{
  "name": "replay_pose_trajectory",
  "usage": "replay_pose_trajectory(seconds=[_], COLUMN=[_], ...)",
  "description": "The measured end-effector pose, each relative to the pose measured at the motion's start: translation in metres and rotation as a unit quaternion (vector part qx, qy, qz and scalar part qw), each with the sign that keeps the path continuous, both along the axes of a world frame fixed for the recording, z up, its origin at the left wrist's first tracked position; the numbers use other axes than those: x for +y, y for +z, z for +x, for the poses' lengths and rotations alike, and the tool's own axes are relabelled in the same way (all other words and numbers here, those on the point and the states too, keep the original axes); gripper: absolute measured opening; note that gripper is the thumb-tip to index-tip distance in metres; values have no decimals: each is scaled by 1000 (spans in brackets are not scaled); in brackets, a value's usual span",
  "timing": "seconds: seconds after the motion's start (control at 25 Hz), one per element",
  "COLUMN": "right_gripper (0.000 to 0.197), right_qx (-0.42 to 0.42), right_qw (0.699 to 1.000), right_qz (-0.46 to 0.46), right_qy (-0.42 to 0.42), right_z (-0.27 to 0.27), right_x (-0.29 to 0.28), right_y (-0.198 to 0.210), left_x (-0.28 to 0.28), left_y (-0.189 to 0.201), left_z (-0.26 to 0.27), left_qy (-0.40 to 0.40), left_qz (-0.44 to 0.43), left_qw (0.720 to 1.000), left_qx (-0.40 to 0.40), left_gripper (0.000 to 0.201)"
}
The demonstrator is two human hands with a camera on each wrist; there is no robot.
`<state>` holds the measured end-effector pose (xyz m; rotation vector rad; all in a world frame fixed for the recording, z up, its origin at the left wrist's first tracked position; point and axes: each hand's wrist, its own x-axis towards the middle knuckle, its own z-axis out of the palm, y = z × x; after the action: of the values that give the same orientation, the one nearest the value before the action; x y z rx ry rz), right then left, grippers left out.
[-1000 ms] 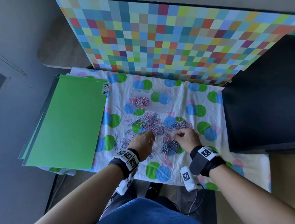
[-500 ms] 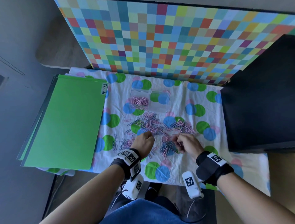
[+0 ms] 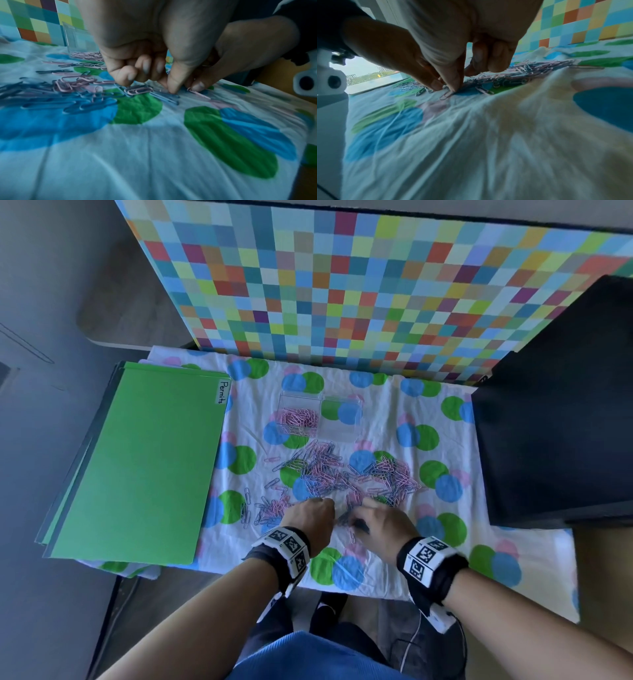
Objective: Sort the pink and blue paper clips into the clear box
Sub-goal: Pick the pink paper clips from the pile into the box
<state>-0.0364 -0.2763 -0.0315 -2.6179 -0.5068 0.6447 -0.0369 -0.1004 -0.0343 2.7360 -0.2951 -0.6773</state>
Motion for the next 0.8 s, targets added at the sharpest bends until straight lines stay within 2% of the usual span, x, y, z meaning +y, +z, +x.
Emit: replay_pose_trajectory(seconds=[0.08,0.16,0.28,0.4,0.52,0.56,0.6,0.64,0.68,0.72,0.76,0.8], right_gripper=[7,2,7,8,13,16,20,23,25,26,27,27], right_qx=[-7,-12,38,180,299,324,346,366,378,380,361,316], right_qw=[1000,997,974,907,806,776,748,724,711,715,752,819], right_qz=[21,69,154,248,359,383,401,414,416,409,380,325], right_qy=[-4,-39,-163,-288,-364,-383,-399,-413,-422,-421,-401,-354], right_z=[3,6,11,19,21,21,20,19,19,18,17,16], right_x=[0,-3,-8,-12,-13,-13,-13,-13,-12,-12,-12,-11], right_y=[0,1,-1,-3,2,6,8,11,12,11,10,10], left_x=[-2,0,7,12,14,16,17,17,18,20,21,23], left_y=[1,0,-1,2,3,2,2,3,5,8,11,12], left_z=[-1,-2,1,4,8,10,13,15,16,18,18,18], left_qy=[6,35,89,144,191,223,265,312,357,394,417,430], left_qz=[1,-42,-135,-164,-184,-217,-267,-327,-382,-428,-459,-481], left_qw=[1000,998,987,976,961,945,916,875,829,786,753,729], left_qx=[1,8,17,29,76,104,140,174,198,212,219,228], left_gripper=[14,14,10,13,24,26,28,29,31,32,32,31])
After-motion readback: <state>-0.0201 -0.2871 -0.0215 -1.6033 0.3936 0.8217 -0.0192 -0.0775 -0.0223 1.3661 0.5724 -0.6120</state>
